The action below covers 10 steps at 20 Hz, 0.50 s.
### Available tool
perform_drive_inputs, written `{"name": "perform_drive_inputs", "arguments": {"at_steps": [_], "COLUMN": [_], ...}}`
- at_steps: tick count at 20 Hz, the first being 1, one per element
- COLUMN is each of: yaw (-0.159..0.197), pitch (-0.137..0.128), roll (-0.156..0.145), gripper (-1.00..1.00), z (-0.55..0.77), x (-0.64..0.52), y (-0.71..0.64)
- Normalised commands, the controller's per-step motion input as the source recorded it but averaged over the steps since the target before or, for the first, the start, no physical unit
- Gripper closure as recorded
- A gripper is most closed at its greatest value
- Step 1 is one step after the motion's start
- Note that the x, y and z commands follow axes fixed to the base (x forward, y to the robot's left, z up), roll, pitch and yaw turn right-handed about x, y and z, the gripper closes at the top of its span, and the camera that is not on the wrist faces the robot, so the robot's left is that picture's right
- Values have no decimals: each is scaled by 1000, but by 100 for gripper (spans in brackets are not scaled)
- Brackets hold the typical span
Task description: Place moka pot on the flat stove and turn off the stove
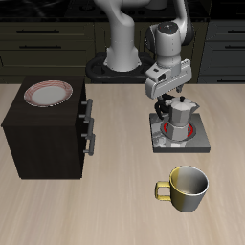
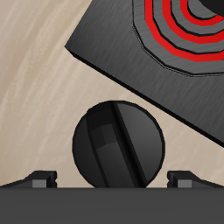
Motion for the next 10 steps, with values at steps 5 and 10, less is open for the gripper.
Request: {"name": "perform_drive_inputs", "arguments": {"at_steps": [5,10], "yaw": [37,-1], "pitch": [40,113], "roll": [-3,-3], "gripper": [-100,-100], "z": [-306,-412], "x": [30,37], "y": [-7,-113]}}
